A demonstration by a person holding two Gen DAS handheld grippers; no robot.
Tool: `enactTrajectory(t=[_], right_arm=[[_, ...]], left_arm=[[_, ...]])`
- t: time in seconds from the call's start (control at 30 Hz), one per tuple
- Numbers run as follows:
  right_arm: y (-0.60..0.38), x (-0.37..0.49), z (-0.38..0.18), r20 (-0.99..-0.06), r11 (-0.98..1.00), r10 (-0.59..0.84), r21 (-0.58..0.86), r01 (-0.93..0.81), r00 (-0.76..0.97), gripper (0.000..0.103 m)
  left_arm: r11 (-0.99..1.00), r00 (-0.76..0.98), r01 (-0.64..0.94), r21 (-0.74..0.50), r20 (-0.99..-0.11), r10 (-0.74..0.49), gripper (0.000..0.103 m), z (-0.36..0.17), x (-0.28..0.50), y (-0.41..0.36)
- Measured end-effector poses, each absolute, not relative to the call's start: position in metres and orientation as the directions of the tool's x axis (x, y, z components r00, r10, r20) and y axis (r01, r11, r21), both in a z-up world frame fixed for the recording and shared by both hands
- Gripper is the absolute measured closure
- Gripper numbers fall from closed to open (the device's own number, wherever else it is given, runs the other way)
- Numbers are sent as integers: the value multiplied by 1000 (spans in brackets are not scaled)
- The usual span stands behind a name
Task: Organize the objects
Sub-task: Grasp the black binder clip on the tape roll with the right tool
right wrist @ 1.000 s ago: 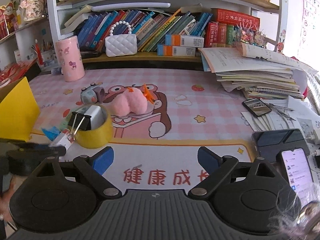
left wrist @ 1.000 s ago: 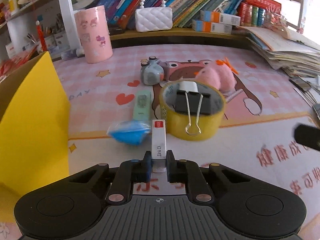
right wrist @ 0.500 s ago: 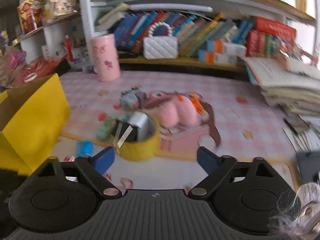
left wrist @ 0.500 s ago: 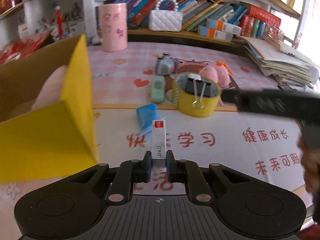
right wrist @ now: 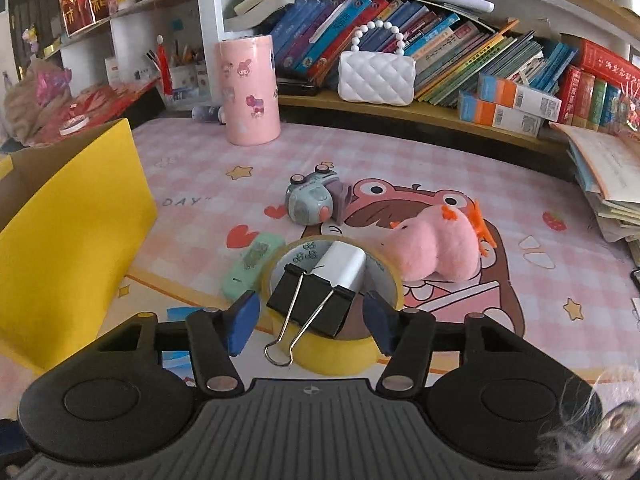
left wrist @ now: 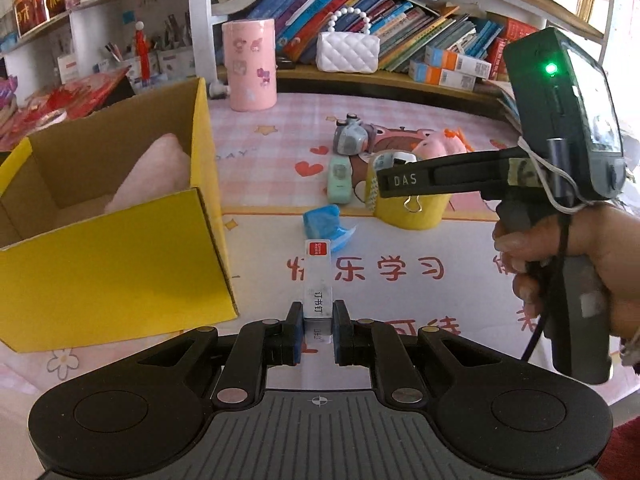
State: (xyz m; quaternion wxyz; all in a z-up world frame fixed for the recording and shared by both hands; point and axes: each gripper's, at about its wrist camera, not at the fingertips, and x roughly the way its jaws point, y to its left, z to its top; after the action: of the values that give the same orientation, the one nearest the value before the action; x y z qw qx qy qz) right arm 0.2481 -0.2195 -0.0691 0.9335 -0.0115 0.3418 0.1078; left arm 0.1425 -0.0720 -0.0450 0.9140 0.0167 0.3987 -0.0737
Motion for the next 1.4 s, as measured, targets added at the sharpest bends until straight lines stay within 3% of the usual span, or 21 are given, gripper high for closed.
enactTrajectory(t=[0.1,0.33,0.37,0.4,0.53,0.67,0.73,0.8,1.13,1.27,1.37,1.4], right_arm=[[-219,249,-69,-630,974,204,54,-220,750,59],[-221,231,-51,-583,975,200,44,-216,787,61],[-223,228,-49,-582,976,202,54,-210,787,64],[-225,224,-46,-572,977,203,59,-207,794,82],[-226,214,-34,-535,978,193,39,-205,822,94],[-226,207,-32,-570,985,148,10,-173,808,92],[-225,200,-35,-581,985,142,6,-170,802,74],[-222,193,-38,-579,985,132,-13,-171,805,65],[-208,216,-62,-636,988,104,-24,-154,764,59],[-210,223,-68,-636,990,119,13,-143,762,62],[-217,218,-56,-567,989,147,59,-138,810,88],[-219,217,-52,-549,987,160,67,-147,820,89]], left_arm=[[990,673,135,-27,-731,-112,91,-45,140,-69],[987,686,157,-40,-714,-138,90,-42,135,-67],[986,689,164,-43,-710,-145,90,-42,134,-66],[985,691,168,-46,-707,-151,91,-41,134,-65],[980,693,188,-64,-699,-179,90,-40,130,-62],[976,699,204,-78,-687,-201,90,-36,125,-56],[974,697,211,-85,-686,-211,90,-36,123,-55],[972,696,218,-86,-685,-217,90,-35,121,-54],[983,697,171,-63,-698,-166,90,-35,113,-42],[988,695,145,-56,-705,-142,90,-36,114,-39],[989,697,141,-54,-704,-138,91,-35,115,-40],[988,697,142,-54,-704,-138,91,-36,116,-41]])
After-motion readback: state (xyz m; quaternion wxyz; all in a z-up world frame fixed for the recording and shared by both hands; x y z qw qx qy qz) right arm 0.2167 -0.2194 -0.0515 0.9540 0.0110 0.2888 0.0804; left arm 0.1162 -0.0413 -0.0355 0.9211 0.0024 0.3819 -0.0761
